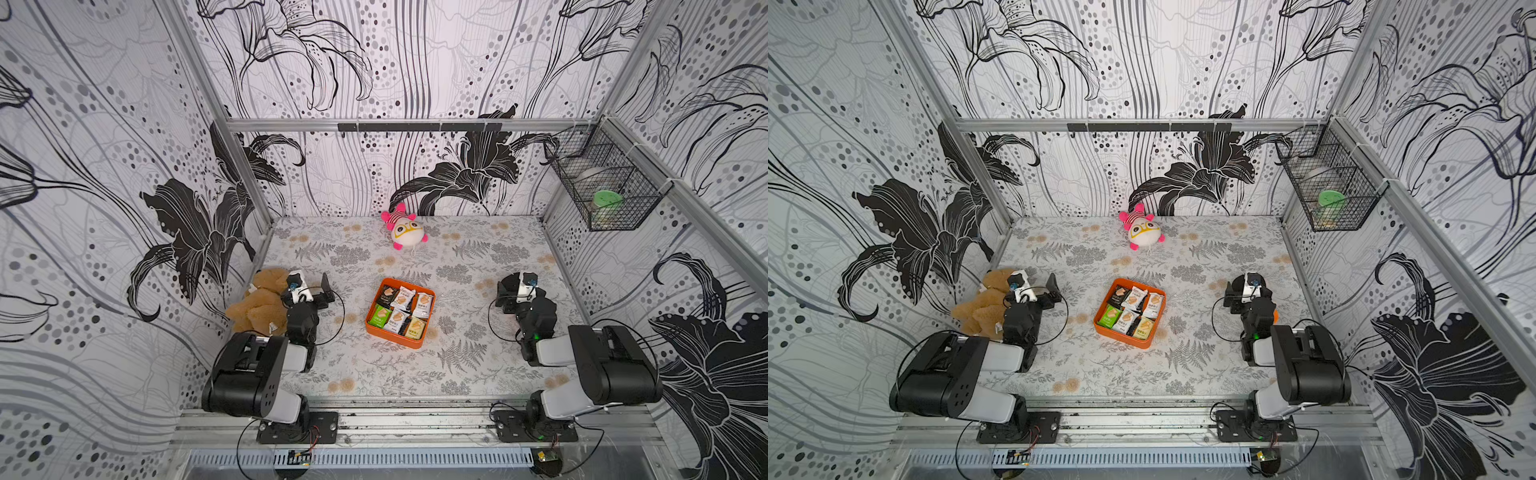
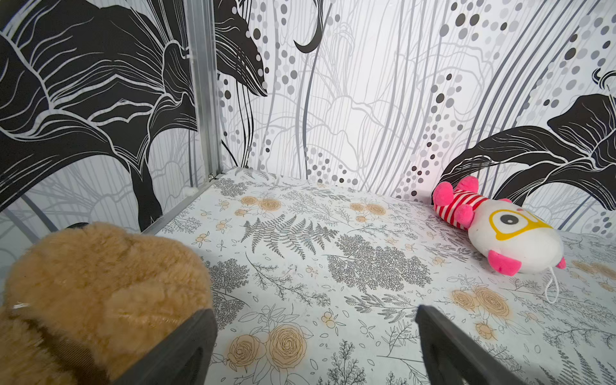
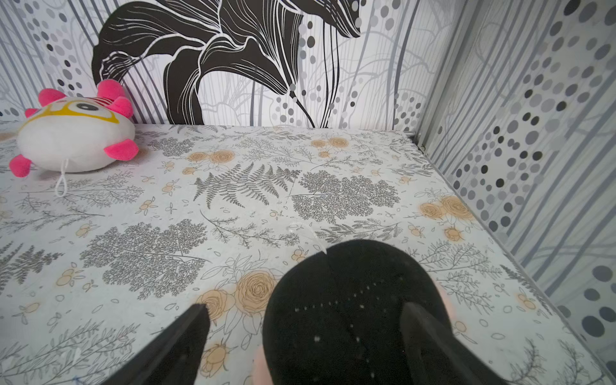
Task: Take the cookies out of the storage box
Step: Adjust the storage box at the center of the board.
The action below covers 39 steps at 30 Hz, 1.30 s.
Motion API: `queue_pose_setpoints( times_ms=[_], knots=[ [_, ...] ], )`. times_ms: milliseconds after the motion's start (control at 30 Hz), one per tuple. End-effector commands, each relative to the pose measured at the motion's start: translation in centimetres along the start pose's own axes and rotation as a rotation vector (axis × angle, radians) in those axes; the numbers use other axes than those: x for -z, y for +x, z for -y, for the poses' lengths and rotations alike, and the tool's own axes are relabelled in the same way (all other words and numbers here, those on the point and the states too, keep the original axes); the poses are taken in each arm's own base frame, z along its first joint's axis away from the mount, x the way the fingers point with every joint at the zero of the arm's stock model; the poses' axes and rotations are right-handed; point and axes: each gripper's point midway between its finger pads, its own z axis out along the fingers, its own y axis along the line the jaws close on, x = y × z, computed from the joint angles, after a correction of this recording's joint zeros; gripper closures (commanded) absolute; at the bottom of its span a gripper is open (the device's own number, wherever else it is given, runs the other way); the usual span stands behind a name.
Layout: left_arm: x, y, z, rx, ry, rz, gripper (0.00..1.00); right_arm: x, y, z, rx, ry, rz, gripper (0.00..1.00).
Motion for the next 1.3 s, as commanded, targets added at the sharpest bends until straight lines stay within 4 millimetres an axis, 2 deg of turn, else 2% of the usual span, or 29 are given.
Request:
queue_pose_setpoints(
  times_ms=[0, 667, 733, 800, 833, 867, 933, 1100, 1200, 1267],
  knots=[
    [0.0, -0.6, 0.0, -0.012, -0.009, 0.026, 0.03, -0.1, -0.5, -0.2, 0.011, -0.016, 0.012, 0.05],
    [0.0, -0.8, 0.0, -0.017, -0.010, 0.029, 0.03, -0.2, -0.8, 0.0, 0.011, -0.010, 0.013, 0.03],
    [-0.4, -1.6, 0.2, -0.027, -0.012, 0.012, 0.03, -0.8, -1.8, 0.6, -0.001, 0.025, -0.045, 0.03],
    [-0.6, -2.6, 0.3, -0.035, -0.042, -0.008, 0.03, -1.5, -2.8, 2.6, -0.099, 0.145, -0.174, 0.05],
    [-0.6, -3.2, 0.2, -0.034, -0.061, -0.012, 0.03, -1.8, -3.5, 3.3, -0.150, 0.189, -0.239, 0.05],
    [-0.6, -3.9, 0.2, -0.024, -0.070, -0.014, 0.03, -1.8, -3.4, 3.3, -0.185, 0.202, -0.324, 0.05],
    [-1.0, -4.8, 0.8, 0.006, -0.077, -0.064, 0.03, -1.9, -3.9, 2.6, -0.251, 0.186, -0.450, 0.04],
    [-1.5, -6.6, 2.8, 0.094, -0.120, -0.239, 0.03, -1.4, -5.6, -0.1, -0.412, 0.067, -0.519, 0.04],
    [-1.2, -6.9, 4.4, 0.152, -0.099, -0.354, 0.03, -0.6, -6.7, -1.8, -0.457, 0.053, -0.582, 0.01],
    [-0.7, -6.8, 5.2, 0.173, -0.073, -0.419, 0.03, 0.0, -7.6, -3.7, -0.441, 0.042, -0.607, 0.06]
  ],
)
